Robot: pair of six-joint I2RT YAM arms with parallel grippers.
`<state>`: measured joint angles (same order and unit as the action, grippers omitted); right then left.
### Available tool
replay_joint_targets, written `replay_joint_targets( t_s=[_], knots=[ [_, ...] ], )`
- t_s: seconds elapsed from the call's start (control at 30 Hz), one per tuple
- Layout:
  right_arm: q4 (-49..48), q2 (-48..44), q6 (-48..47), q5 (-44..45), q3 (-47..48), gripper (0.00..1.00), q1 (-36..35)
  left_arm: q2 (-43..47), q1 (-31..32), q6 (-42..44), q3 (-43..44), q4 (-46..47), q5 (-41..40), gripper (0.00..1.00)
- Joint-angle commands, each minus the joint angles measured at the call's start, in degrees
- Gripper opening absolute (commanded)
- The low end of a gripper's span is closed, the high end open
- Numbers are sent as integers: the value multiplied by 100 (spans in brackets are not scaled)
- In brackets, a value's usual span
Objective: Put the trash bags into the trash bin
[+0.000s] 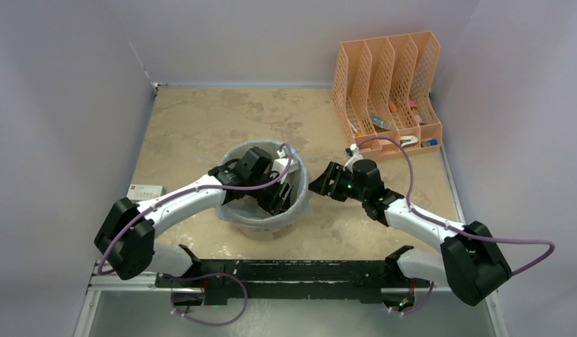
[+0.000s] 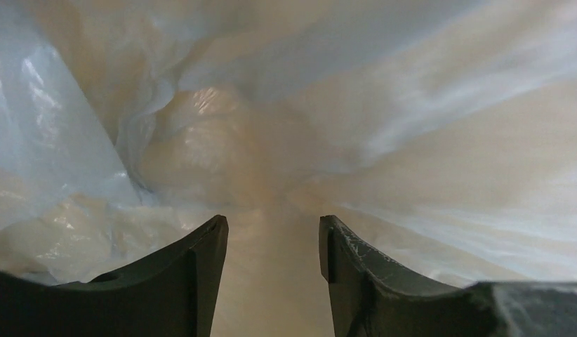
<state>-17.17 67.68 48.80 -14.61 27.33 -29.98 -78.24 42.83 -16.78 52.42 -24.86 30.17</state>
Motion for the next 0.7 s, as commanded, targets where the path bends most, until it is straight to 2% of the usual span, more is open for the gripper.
replay_joint_targets(
  t_s=[0.0, 0.2, 0.33, 0.67],
  knots=[
    [-260, -7, -19, -121, 159, 69, -21, -85, 15, 78, -338, 460, -213, 49],
    [-243, 2, -8, -124, 176, 70, -17, -591, 16, 105, -237, 383, -284, 46],
    [-142, -148, 6, 41, 175, 72, -16, -350, 15, -8, -289, 533, -141, 45],
    [-73, -268, 27, 203, 193, 74, -19, 277, 15, 102, -23, -132, -265, 43]
  ],
)
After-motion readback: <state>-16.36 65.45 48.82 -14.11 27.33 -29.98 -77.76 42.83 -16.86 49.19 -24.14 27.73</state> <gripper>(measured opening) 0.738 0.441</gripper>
